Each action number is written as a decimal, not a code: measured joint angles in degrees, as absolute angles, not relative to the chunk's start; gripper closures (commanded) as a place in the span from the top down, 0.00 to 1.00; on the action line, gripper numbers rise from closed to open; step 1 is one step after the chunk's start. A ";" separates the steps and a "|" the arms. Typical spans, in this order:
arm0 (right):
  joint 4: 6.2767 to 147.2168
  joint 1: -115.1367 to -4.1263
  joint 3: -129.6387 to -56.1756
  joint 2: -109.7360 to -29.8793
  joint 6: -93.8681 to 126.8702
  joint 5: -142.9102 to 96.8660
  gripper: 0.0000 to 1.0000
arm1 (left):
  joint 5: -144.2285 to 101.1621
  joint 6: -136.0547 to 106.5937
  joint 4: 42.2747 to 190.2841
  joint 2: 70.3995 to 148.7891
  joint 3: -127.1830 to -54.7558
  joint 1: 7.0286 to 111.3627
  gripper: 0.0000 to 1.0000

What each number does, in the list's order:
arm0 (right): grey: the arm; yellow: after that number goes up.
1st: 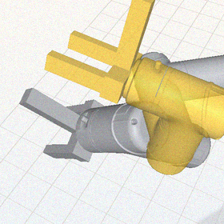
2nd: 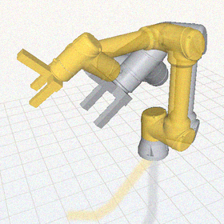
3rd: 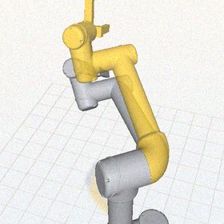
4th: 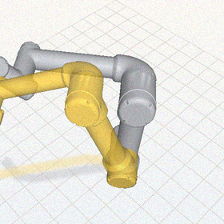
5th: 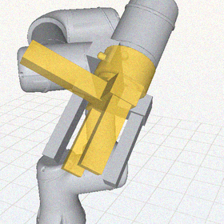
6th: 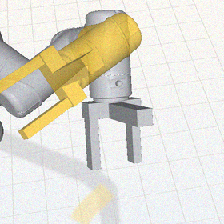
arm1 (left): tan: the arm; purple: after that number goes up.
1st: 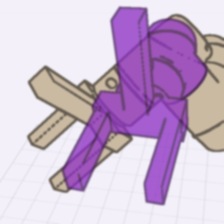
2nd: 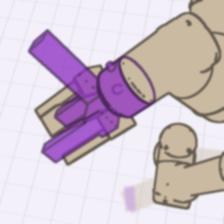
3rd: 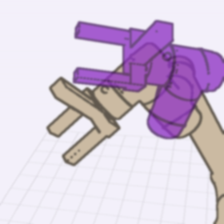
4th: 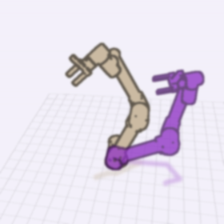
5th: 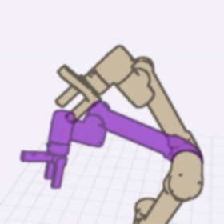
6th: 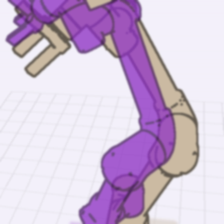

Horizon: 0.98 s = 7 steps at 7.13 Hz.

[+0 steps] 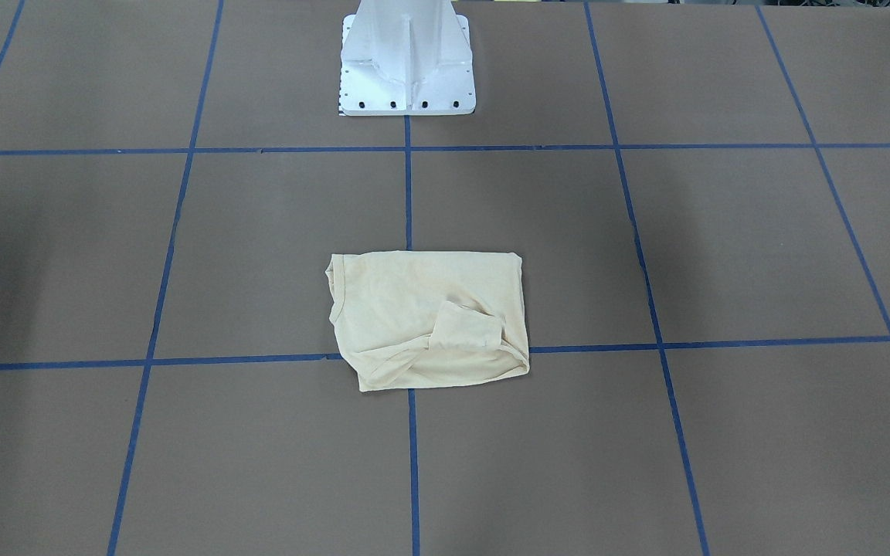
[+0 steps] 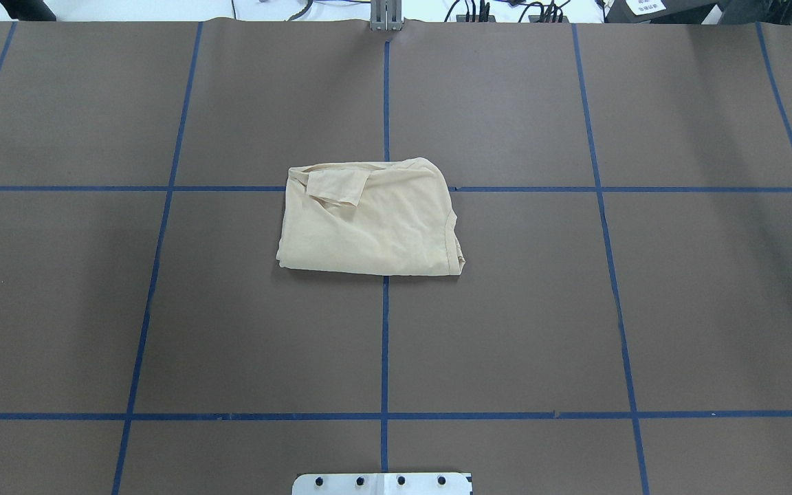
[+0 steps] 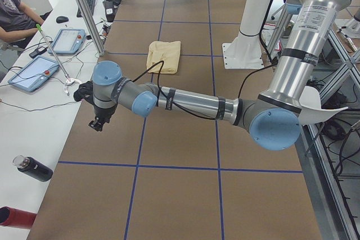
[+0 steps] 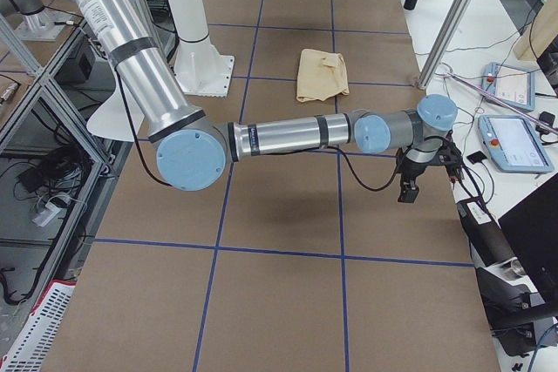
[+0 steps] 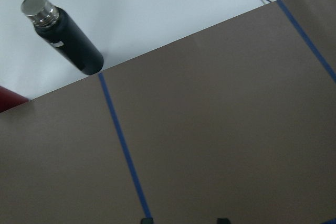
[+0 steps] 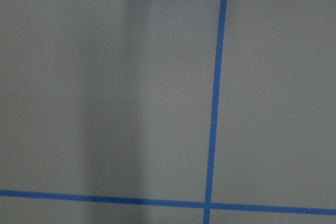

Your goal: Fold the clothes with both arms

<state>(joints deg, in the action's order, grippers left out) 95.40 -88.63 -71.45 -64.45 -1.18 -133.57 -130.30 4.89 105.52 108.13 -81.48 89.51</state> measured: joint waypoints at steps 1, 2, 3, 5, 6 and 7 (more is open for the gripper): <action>98.20 -89.72 -74.15 -66.78 -3.69 -133.61 1.00 | -130.79 7.83 100.62 108.07 -81.61 91.42 1.00; 100.12 -90.32 -77.52 -69.62 -4.67 -133.69 1.00 | -131.79 8.96 97.97 107.36 -82.01 92.71 1.00; 100.92 -90.56 -81.34 -72.79 -4.89 -133.84 1.00 | -133.84 9.25 96.90 105.24 -83.62 93.60 1.00; 100.46 -90.62 -86.15 -77.56 -5.07 -134.17 1.00 | -136.14 8.33 97.11 98.45 -90.43 94.01 1.00; 98.55 -90.53 -86.58 -78.96 -4.88 -134.10 1.00 | -136.23 7.74 97.51 96.93 -92.46 94.01 1.00; 96.30 -90.32 -86.62 -79.58 -4.62 -134.32 1.00 | -136.24 7.46 97.74 96.32 -93.49 94.00 1.00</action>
<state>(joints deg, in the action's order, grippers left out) 96.30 -90.32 -86.62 -79.58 -4.62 -134.32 -136.24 7.46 97.74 96.32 -93.49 94.00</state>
